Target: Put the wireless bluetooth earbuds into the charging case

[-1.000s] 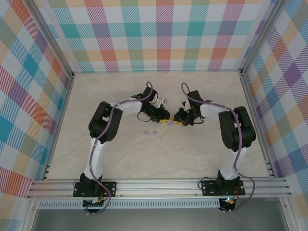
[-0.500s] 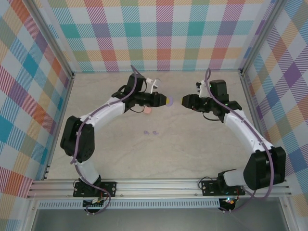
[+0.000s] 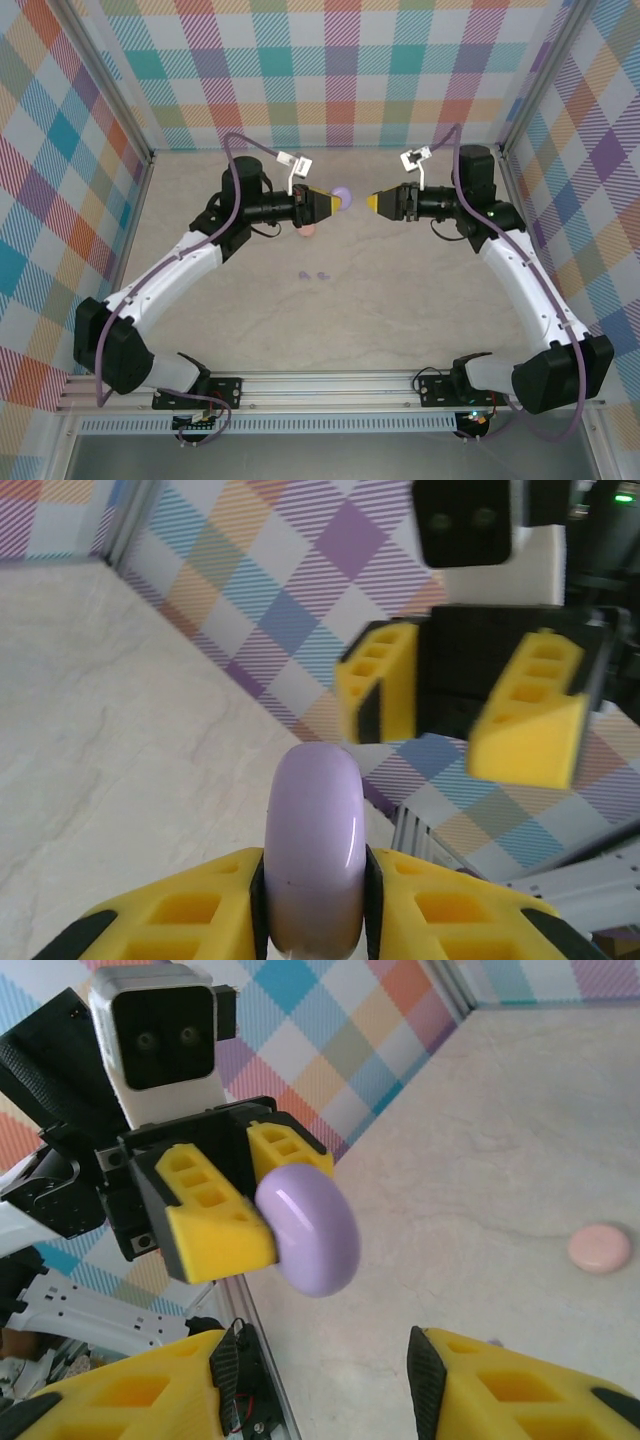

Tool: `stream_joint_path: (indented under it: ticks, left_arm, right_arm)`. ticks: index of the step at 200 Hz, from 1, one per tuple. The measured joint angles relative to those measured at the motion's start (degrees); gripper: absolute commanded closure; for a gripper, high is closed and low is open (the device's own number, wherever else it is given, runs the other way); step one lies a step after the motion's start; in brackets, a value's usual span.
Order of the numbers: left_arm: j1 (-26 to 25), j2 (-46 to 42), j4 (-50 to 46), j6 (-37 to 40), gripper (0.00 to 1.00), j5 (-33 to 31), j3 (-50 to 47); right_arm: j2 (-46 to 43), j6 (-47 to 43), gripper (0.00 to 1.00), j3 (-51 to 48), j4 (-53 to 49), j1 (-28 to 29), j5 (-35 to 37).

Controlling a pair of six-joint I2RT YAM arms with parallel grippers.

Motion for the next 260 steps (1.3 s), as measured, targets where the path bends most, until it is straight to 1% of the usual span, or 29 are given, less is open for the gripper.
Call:
stream_joint_path:
  ticks: [23, 64, 95, 143, 173, 203, 244, 260]
  left_arm:
    - [-1.2, -2.2, 0.5, 0.9, 0.69, 1.6, -0.1]
    - [-2.7, -2.4, 0.3, 2.5, 0.69, 2.8, 0.0]
    - [-3.2, -2.4, -0.2, 3.2, 0.69, 3.4, 0.0]
    - [-3.2, -2.8, -0.4, 3.7, 0.69, 3.4, 0.0]
    - [-3.2, -3.0, -0.4, 4.1, 0.69, 3.5, 0.0]
    - [-3.2, -3.0, -0.4, 4.3, 0.69, 4.3, 0.0]
    - [-3.2, -3.0, -0.5, 4.3, 0.69, 4.7, 0.1]
    - [-3.3, -3.0, -0.6, 4.3, 0.69, 4.7, 0.1]
  right_arm:
    - [0.2, -1.3, 0.46, 1.5, -0.7, 1.2, -1.9]
    - [0.7, -3.6, 0.48, 4.1, -1.3, 3.7, -3.8]
    - [1.4, -4.3, 0.48, 4.9, -2.1, 3.8, -4.7]
    - [2.5, -6.1, 0.51, 5.3, -3.9, 4.7, -5.6]
    - [2.7, -7.5, 0.55, 5.8, -5.4, 5.6, -6.3]
    - [2.8, -8.4, 0.66, 6.2, -5.9, 5.8, -6.3]
    - [3.4, -8.8, 0.68, 6.4, -6.6, 5.9, -6.4]
    - [3.5, -8.9, 0.71, 6.4, -6.7, 6.0, -6.6]
